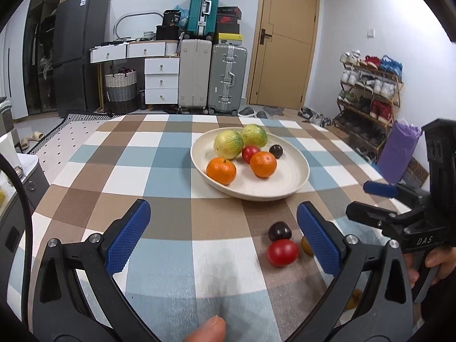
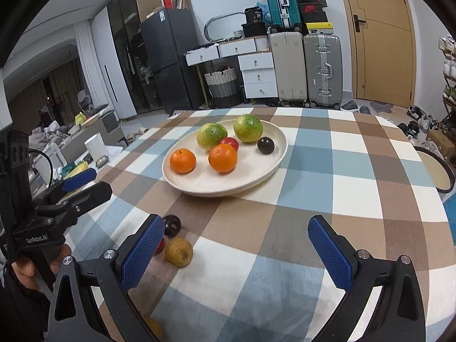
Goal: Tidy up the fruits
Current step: 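Move left gripper toward the red tomato while right gripper reaches the small brown pear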
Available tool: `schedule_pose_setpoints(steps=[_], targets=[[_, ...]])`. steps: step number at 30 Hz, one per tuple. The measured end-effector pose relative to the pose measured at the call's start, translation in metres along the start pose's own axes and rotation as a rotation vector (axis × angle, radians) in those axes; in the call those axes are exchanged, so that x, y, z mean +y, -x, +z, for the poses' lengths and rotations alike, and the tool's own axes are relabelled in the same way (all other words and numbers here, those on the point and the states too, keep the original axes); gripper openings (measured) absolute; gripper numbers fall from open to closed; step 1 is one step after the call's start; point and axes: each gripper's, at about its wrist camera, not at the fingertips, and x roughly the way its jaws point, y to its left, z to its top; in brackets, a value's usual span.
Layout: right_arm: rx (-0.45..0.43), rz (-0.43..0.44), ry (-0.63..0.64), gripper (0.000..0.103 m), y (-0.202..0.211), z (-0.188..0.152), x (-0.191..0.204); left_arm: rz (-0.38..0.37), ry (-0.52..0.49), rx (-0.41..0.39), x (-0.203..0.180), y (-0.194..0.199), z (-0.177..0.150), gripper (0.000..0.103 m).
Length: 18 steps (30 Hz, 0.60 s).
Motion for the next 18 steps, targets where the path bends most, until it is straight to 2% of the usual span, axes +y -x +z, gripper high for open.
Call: schedule_pose_setpoints(steps=[8, 13, 18], targets=[[0.062, -0.012, 0.006, 0.103, 0.017, -0.009, 0.007, -0.015, -0.002, 0.041, -0.005, 0.016, -0.005, 0.102], [0.12, -0.007, 0.016, 0.103, 0.028, -0.026, 0.018, -0.043, 0.019, 0.084, -0.005, 0.025, -0.016, 0.102], [0.167, 0.013, 0.027, 0.103, 0.034, -0.042, 0.03, -0.04, 0.0, 0.102, -0.01, 0.03, -0.024, 0.102]])
